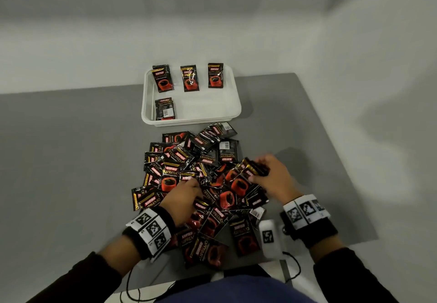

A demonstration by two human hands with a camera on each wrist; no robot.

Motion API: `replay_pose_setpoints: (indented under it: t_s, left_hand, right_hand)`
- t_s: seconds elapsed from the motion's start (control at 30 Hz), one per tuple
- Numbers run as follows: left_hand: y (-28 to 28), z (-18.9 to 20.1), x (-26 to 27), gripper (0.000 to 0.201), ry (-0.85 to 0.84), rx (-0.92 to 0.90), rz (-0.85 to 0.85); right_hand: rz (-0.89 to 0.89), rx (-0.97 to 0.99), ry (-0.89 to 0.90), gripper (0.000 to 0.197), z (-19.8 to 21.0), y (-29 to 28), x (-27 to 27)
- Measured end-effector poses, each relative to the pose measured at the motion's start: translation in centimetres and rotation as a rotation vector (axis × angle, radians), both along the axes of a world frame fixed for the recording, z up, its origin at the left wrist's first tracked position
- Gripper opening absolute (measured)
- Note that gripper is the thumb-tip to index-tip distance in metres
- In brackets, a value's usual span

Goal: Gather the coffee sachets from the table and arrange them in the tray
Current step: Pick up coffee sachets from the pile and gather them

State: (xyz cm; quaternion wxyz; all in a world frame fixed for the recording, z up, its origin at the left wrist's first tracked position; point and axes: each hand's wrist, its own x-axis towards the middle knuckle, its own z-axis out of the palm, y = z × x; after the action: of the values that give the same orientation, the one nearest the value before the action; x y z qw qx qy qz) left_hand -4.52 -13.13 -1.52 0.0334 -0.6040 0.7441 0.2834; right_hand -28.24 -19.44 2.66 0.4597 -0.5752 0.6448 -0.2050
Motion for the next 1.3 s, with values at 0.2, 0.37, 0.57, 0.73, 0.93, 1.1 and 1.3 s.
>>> replay_pose_setpoints:
  t_s: [0.2, 0.37, 0.57, 0.73, 0.93, 1.1, 1.3]
  left_hand:
    - [-0.6, 1.0, 2.1, 0.026, 0.299, -0.056, 0.255]
    - [-0.9, 3.4, 3.2, 0.039, 0.675, -0.057, 0.529]
    - [-1.2, 6.5, 2.2, 0.037, 1.279, 0.127, 0.656]
    - [-1.7, 7.0, 0.3, 0.034, 1.192, 0.13, 0.543]
    - [-1.3, 6.2, -0.3, 0.033, 1.292, -0.055, 0.697]
    - [-0.8, 5.9, 0.3, 0.065, 1.569, -0.065, 0.881]
    - [-0.5, 5.6, 1.0, 0.068, 1.783, 0.085, 1.035]
  right_hand:
    - [-0.158, -0.068, -0.126, 0.047, 2.5, -2.9, -5.3]
    - [-0.051, 0.031, -0.33, 0.045, 3.8, -2.8, -5.7]
    - [0.126, -0.114, -0.167, 0.046, 5.1, -2.6, -1.1]
    - [0.461, -0.222, -0.052, 0.039, 6.8, -2.1, 4.0]
    - [0.487, -0.195, -0.134, 0.041, 7.4, -2.4, 8.3]
    - [0.292, -0.088, -0.25, 0.031, 6.8, -2.0, 10.4]
    - [0.458, 0.057, -0.404, 0.024, 6.6, -0.8, 11.3]
